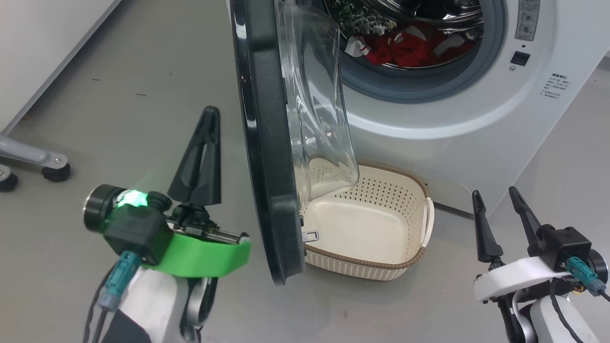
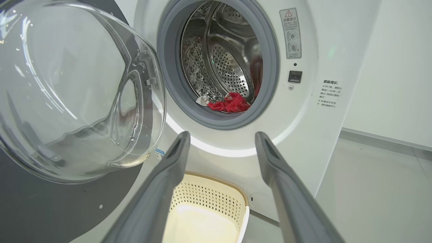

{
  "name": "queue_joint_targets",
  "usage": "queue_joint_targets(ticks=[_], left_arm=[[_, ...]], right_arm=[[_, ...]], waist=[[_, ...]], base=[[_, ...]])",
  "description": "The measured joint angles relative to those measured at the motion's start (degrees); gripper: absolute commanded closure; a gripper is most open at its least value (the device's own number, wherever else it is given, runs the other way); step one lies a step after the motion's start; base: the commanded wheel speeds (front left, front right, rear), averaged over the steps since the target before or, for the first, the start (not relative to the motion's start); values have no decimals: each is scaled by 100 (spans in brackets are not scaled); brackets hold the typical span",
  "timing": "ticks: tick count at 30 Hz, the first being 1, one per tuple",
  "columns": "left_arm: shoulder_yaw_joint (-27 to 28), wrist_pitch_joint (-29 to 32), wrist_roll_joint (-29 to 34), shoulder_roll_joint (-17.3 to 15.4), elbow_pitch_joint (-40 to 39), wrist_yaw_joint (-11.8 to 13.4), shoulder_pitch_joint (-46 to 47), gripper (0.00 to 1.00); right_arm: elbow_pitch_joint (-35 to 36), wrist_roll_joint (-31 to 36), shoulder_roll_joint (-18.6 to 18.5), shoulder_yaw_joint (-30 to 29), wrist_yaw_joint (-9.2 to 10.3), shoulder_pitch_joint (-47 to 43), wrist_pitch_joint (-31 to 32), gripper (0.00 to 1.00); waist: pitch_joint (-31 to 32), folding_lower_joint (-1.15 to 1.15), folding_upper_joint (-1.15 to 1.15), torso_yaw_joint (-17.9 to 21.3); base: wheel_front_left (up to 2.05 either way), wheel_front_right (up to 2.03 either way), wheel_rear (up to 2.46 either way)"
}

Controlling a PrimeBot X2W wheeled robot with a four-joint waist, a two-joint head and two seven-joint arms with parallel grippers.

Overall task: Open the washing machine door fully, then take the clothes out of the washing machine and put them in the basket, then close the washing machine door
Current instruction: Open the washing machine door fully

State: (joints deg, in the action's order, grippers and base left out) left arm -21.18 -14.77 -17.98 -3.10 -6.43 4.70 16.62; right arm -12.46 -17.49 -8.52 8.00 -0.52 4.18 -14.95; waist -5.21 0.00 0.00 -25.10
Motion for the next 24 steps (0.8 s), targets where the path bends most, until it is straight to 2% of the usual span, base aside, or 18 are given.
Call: queue_joint_targets(ticks=[8, 13, 24], left_arm=[[-765, 23, -36, -1, -427, -448, -114, 100], [-1152, 539, -372, -2, -487, -653, -419, 100], [-1358, 1385, -804, -110, -144, -698, -958, 100]], right_arm=[[-11, 51, 89, -60, -62, -25, 0, 0], [-33, 69, 134, -94, -115, -104, 0, 0], [-60, 118, 232, -148, -190, -133, 0, 0]], waist=[[61, 0, 0, 18], [95, 0, 0, 29], [126, 0, 0, 63]], base=[[0, 0, 0], [0, 0, 0], [0, 0, 0]])
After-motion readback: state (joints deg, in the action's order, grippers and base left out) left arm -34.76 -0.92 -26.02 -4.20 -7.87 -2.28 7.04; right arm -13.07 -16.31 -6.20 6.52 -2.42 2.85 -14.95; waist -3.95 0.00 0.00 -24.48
